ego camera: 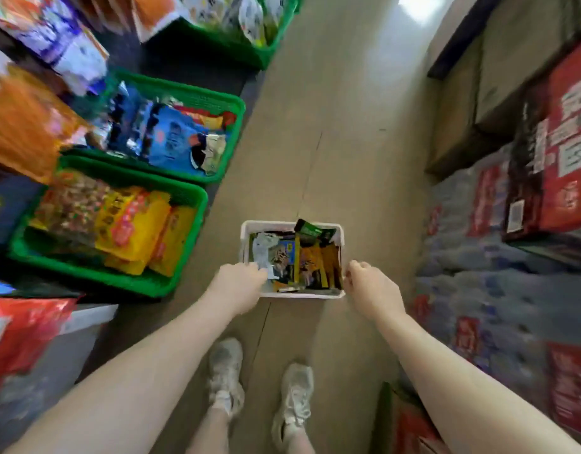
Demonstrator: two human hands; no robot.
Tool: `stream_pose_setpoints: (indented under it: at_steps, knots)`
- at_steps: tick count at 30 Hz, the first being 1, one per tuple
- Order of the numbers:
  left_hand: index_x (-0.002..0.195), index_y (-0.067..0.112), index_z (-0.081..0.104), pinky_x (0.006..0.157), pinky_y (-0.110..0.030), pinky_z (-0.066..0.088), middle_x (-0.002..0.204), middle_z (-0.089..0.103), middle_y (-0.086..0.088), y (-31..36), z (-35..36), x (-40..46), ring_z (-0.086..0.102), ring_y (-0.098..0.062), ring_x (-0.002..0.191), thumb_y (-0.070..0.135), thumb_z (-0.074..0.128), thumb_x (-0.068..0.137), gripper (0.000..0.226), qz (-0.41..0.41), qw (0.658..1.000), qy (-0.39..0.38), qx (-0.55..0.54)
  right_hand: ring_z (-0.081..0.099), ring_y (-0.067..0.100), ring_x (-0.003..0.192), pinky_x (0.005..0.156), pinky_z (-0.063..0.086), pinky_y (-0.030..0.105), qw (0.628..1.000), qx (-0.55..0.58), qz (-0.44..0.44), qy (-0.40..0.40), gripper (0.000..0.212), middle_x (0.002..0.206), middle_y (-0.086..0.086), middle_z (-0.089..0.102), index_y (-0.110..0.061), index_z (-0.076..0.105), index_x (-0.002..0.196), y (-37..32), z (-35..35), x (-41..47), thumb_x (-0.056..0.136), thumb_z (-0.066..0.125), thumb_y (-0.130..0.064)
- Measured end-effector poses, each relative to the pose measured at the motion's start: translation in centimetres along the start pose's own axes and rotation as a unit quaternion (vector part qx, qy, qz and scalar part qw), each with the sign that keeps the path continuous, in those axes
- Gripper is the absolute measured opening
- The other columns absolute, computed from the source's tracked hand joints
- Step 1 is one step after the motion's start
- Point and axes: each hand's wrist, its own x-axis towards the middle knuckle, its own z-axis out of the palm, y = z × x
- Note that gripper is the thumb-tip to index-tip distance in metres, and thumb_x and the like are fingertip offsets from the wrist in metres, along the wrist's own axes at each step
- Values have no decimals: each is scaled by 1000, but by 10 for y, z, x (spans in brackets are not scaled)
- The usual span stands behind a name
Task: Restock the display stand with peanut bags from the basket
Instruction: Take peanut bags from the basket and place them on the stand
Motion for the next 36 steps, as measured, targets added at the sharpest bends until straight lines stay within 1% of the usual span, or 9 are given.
stream_pose_setpoints:
  at_steps: [6,13,16,18,23,27,31,33,36]
  knots:
    - [122,7,41,70,-31,38,122,48,-12,10,88,164,50,-27,108,-4,43,87,36,113,990,-6,89,55,27,92,57,31,30,999,-19,35,-20,16,104,8,58,-11,50,99,47,131,99,89,41,-2]
    - [141,7,26,106,-42,34,149,28,-15,28,176,296,31,-32,133,0,47,89,56,260,954,56,139,52,30,106,66,39,36,993,61,95,-27,30,118,11,52,-8,47,113,58,234,197,86,43,5]
    - [130,7,47,111,-45,25,138,47,-17,24,200,322,40,-33,130,6,59,82,49,334,918,112,183,55,30,109,77,47,37,988,93,120,-3,30,120,12,57,-8,41,123,53,260,218,94,41,-10]
    - [102,8,67,103,-45,39,106,68,-13,10,207,329,61,-31,107,8,71,69,33,381,887,153,210,56,31,108,79,47,39,982,114,149,17,37,119,13,61,-8,35,132,48,269,223,98,37,-22]
    - [76,11,64,89,-35,50,76,65,-5,-13,203,325,62,-25,76,-1,59,69,15,449,855,173,195,60,29,98,71,42,36,977,123,174,5,37,112,10,63,-9,36,124,27,281,230,96,43,-32]
    - [62,16,62,78,-28,49,58,57,2,-17,202,325,53,-18,55,3,67,61,14,454,849,154,224,55,27,78,58,41,34,964,171,197,-58,18,104,9,62,-13,42,113,12,284,236,95,44,-13]
    - [64,15,62,91,-34,44,56,58,2,-35,201,315,56,-19,54,1,68,60,16,437,859,183,193,52,26,75,51,35,29,952,220,210,-43,40,99,10,62,-15,44,128,15,282,229,92,34,2]
    - [65,13,61,87,-34,51,52,57,1,-46,197,298,55,-20,50,-4,69,58,20,421,875,181,157,53,24,82,58,40,31,944,259,200,-25,45,109,10,63,-16,41,135,16,272,219,94,33,1]
    - [74,11,51,45,-27,47,53,54,-3,-61,184,262,48,-21,44,-6,71,53,34,383,903,169,100,51,28,120,93,44,36,948,273,161,-24,48,136,8,54,-13,41,138,12,239,203,94,35,2]
